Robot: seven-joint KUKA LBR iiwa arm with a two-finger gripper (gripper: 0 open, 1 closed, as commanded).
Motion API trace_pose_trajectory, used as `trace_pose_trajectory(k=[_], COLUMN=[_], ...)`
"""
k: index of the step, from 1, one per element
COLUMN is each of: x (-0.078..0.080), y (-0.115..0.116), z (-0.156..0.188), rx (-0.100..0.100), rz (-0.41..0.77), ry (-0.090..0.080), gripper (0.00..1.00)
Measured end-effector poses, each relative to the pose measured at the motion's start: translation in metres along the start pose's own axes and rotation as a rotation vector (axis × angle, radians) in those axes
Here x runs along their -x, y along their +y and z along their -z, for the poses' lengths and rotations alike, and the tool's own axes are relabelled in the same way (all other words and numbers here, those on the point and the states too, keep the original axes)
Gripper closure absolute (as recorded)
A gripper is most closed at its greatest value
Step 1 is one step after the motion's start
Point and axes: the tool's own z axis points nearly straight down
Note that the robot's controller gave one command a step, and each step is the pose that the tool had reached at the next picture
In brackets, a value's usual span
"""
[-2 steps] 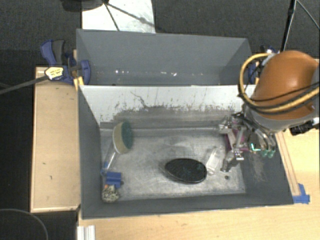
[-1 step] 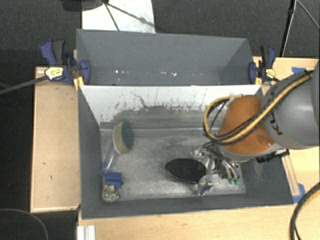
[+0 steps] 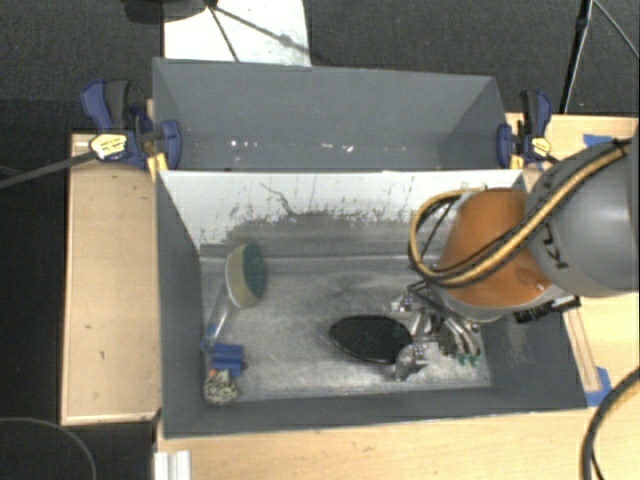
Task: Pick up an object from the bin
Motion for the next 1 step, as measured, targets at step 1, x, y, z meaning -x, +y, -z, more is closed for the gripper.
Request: trace_pose_trajectory(k=[1], x=[-0.0002], y=[0.0269], z=[0.1082], rx=[0.001], rz=[0.013], ry=[-0.007], gripper=[1.00])
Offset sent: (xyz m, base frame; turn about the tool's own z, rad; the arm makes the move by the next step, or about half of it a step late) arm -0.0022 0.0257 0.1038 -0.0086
